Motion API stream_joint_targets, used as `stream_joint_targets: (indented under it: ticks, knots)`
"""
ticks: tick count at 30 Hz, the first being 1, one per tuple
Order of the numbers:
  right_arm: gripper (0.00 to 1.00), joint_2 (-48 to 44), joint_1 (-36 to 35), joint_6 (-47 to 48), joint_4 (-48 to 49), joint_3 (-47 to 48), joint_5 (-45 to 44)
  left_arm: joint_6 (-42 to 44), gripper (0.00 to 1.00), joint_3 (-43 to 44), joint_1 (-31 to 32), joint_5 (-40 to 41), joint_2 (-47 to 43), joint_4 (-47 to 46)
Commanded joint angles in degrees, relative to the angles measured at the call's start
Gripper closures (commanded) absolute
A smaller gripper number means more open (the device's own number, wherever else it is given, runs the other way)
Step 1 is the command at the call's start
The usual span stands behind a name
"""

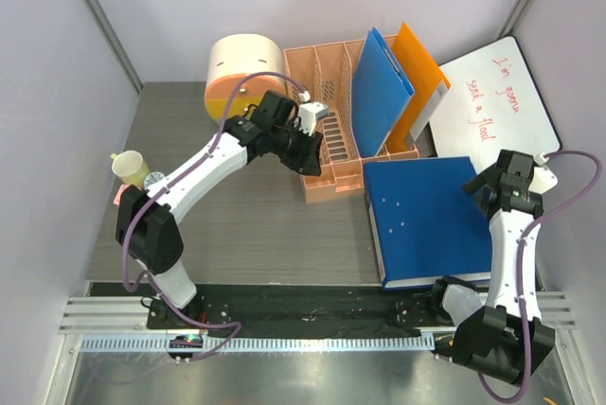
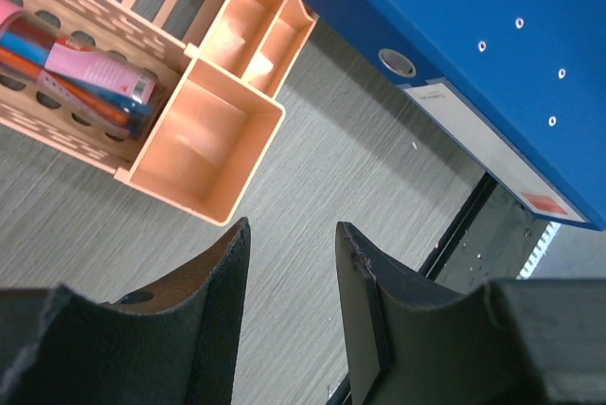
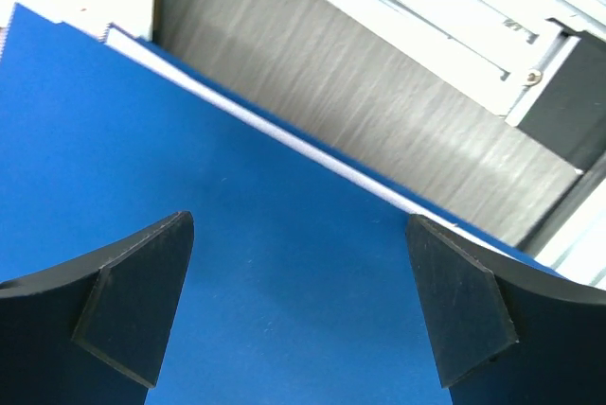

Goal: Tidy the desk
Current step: Move the folder to the center of the board.

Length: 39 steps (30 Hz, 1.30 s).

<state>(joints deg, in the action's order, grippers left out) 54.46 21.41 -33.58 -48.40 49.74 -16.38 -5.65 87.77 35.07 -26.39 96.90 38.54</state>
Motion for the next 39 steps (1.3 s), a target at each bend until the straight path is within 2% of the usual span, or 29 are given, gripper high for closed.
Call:
stream_joint_targets:
  ticks: [1,3,6,11,13,15,18,20,22,26,33,38,39]
  knots:
    - [0.00,1.5,-0.1,1.5,-0.6,2.2,-4.5,-0.8,0.58,2.9,0.6,1.2,0.3,-3.4]
    - [0.00,2.1,0.2,1.7,-0.2,1.5,-4.4,-0.8,0.58,2.8,1.0,1.0,0.6,-3.6]
    - [0.00,2.4,1.4,0.5,1.0,-0.9,1.7,-0.6,0.58,2.1,1.0,1.3,0.3,-4.4]
    - [0.21,2.8,4.2,-2.0,3.6,-5.0,14.1,0.3,0.58,1.3,1.0,1.3,-1.1,-4.8]
    - [0.25,2.6,4.4,-3.1,4.0,-6.8,15.6,0.6,0.58,1.0,0.9,1.7,-1.6,-4.9]
    - [0.28,2.5,4.5,-3.8,5.0,-8.2,21.0,0.7,0.58,0.7,1.0,1.8,-1.8,-5.3]
    - [0.30,2.3,4.5,-4.9,5.4,-9.2,22.9,0.6,0.58,0.7,1.0,1.6,-1.7,-5.4]
    - [0.18,2.2,4.5,-3.4,4.2,-8.6,19.4,0.4,0.58,0.9,1.1,1.3,-1.6,-5.4]
    - [0.13,2.6,4.5,-1.9,3.5,-6.5,13.1,-0.3,0.58,0.5,1.2,1.4,-1.5,-6.1]
    - [0.16,3.4,4.6,-5.0,3.0,-3.9,7.7,-1.9,0.58,-2.1,3.0,2.4,-1.2,-9.0]
    - [0.12,10.2,8.8,-6.9,6.4,-1.2,-2.9,-0.5,0.58,-0.6,7.4,4.0,-0.1,-7.3]
    - [0.11,15.9,10.1,-3.0,8.5,-1.0,-3.0,-0.2,0.58,0.4,7.4,3.6,-1.0,-6.1]
    - [0.07,17.9,10.1,-1.8,8.8,-1.1,-1.0,-0.2,0.58,0.0,7.4,3.1,-1.2,-5.9]
